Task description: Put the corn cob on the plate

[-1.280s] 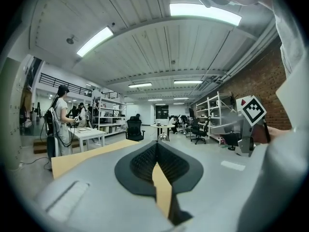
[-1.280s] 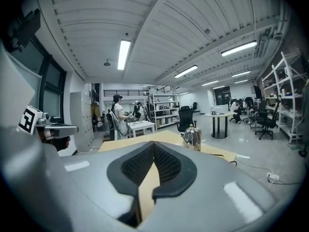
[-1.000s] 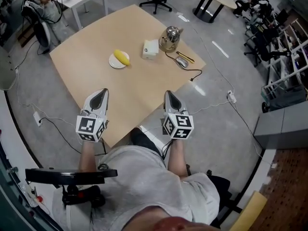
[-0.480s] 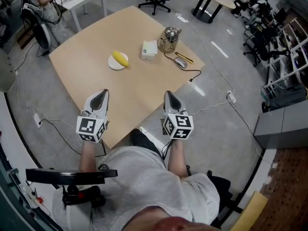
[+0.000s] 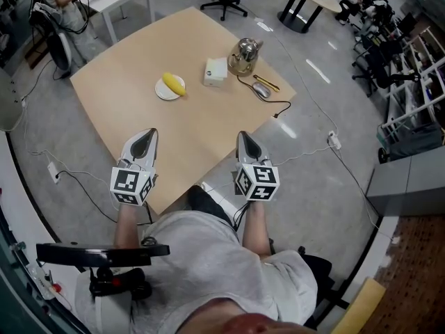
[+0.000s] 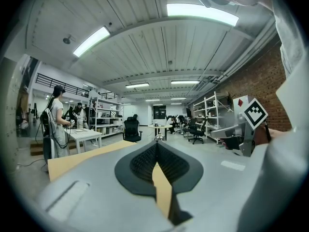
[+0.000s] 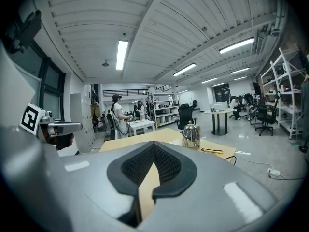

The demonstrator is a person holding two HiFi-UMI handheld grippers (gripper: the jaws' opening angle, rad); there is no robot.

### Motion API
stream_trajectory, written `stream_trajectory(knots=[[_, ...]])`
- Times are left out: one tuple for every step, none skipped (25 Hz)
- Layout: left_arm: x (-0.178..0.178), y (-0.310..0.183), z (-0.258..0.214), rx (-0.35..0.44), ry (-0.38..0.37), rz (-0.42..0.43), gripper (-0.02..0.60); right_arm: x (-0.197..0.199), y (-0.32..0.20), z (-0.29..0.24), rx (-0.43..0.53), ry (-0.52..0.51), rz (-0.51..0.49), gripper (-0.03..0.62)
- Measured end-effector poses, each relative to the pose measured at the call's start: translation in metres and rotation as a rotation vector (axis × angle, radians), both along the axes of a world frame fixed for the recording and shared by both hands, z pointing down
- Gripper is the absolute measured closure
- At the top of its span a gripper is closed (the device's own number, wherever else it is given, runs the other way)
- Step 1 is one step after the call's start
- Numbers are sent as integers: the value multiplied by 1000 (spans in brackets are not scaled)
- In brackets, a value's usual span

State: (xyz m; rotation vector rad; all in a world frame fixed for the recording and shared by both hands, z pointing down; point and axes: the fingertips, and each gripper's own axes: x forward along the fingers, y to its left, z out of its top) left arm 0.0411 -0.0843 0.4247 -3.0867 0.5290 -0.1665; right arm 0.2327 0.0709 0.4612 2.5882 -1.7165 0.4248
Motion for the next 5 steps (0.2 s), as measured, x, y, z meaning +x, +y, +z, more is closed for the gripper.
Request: stream_trajectory(knots=[[0, 0, 0, 0, -1, 0, 561, 0, 0, 0, -1, 0, -1, 588], [0, 0, 0, 0, -1, 0, 561, 0, 0, 1, -3, -1, -2, 588], [0, 0, 0, -1, -1, 0, 561, 0, -1, 1, -4, -1, -3, 588], [1, 0, -1, -1, -2, 0, 561, 0, -1, 1, -5, -2, -3, 588], [1, 0, -1, -1, -2, 1, 561, 0, -1, 1, -6, -2, -4, 588]])
